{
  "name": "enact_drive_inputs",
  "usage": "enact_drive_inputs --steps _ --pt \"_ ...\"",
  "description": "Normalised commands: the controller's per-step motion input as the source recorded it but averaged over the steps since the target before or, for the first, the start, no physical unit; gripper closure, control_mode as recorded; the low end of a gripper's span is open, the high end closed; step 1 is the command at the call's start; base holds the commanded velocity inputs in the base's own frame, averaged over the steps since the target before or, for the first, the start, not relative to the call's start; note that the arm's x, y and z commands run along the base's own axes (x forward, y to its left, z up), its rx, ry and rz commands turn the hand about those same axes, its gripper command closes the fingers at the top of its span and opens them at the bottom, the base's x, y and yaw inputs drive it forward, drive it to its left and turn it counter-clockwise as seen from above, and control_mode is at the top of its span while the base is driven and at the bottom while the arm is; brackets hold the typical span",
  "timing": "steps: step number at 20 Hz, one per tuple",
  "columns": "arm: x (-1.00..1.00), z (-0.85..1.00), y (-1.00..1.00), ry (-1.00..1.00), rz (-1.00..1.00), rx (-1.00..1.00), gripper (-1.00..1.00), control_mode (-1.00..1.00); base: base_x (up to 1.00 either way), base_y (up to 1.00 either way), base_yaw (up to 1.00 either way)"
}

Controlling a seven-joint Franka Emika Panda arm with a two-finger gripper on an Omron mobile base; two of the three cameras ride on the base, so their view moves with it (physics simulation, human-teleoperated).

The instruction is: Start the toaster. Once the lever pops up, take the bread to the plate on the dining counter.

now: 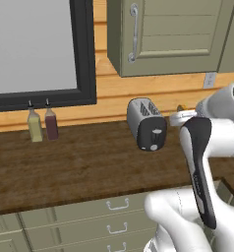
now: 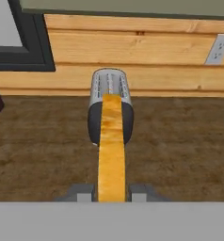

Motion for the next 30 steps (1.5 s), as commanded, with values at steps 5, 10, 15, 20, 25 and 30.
enact_drive_inputs --steps 5,10,15,20,25,30 --pt "-0.74 -0.03 0.42 0.07 0.02 0.0 1.0 -1.0 0.0 0.0 0.0" --pt "-0.4 0.0 0.21 0.0 0.0 0.0 1.0 -1.0 0.0 0.0 0.0" --pt "-0.02 0.03 0.01 0.0 0.0 0.0 1.0 -1.0 0.0 0.0 0.0" --pt "-0.01 0.03 -0.09 0.0 0.0 0.0 1.0 -1.0 0.0 0.0 0.0" --pt "-0.05 0.05 -0.18 0.0 0.0 0.0 1.0 -1.0 0.0 0.0 0.0" --pt "-0.11 0.0 -0.15 0.0 0.0 0.0 1.0 -1.0 0.0 0.0 0.0"
